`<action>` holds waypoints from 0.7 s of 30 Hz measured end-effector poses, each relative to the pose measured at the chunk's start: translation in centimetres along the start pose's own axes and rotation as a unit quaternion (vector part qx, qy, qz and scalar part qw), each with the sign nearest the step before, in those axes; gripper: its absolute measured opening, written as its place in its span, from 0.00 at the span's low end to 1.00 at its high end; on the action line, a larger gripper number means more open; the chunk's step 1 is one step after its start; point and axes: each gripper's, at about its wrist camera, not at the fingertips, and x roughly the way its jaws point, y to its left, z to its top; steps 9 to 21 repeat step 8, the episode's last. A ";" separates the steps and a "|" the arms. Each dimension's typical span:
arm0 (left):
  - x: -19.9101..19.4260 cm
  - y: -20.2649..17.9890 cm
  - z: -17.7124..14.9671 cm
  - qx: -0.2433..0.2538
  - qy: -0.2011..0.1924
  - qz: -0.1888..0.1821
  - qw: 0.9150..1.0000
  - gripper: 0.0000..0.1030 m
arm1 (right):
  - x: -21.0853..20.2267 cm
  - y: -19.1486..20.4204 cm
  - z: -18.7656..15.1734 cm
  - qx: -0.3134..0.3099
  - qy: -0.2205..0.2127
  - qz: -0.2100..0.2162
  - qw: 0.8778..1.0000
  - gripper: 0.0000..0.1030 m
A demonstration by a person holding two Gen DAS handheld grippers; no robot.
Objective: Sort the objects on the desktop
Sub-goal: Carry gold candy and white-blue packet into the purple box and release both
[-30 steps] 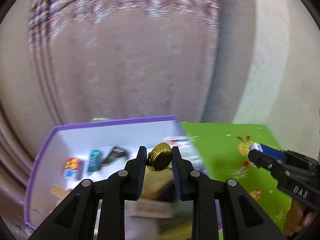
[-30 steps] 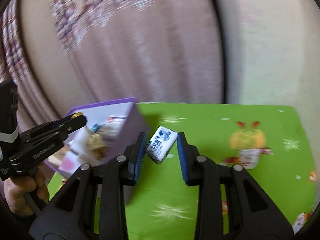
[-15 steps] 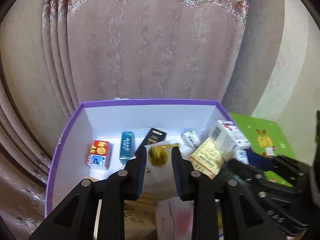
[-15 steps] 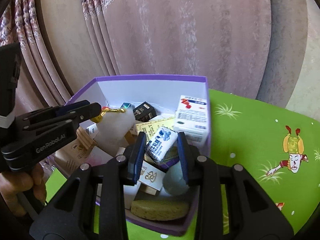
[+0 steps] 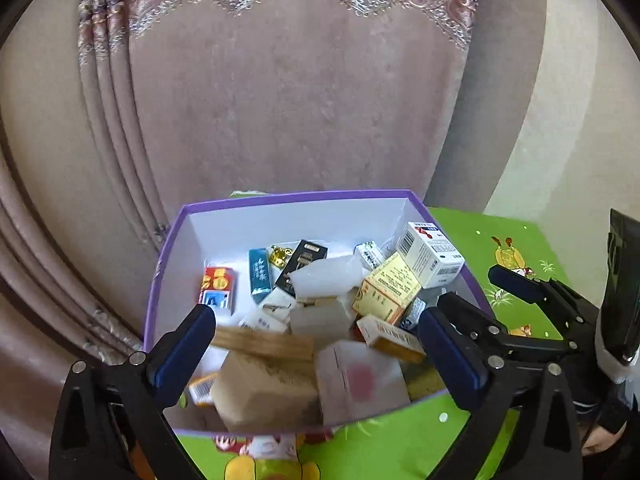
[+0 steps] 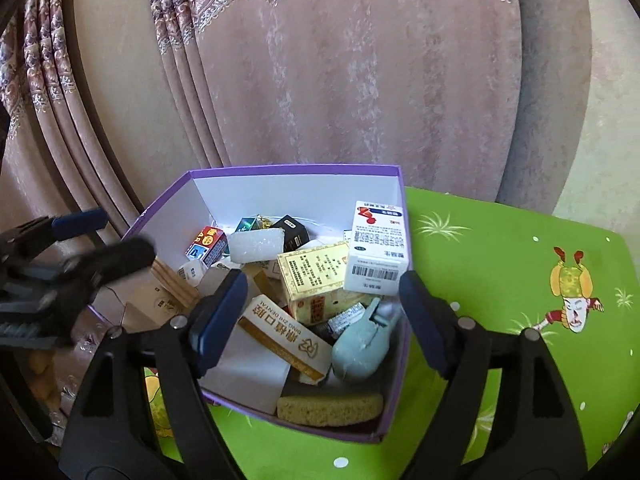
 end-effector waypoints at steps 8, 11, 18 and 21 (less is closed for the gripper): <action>-1.5 0.2 -1.1 -0.005 -0.002 0.026 1.000 0.99 | -1.2 0.5 -0.9 -0.003 -0.002 0.003 1.000 0.78; -1.5 0.2 -1.1 -0.005 -0.002 0.026 1.000 0.99 | -1.2 0.5 -0.9 -0.003 -0.002 0.003 1.000 0.78; -1.5 0.2 -1.1 -0.005 -0.002 0.026 1.000 0.99 | -1.2 0.5 -0.9 -0.003 -0.002 0.003 1.000 0.78; -1.5 0.2 -1.1 -0.005 -0.002 0.026 1.000 0.99 | -1.2 0.5 -0.9 -0.003 -0.002 0.003 1.000 0.78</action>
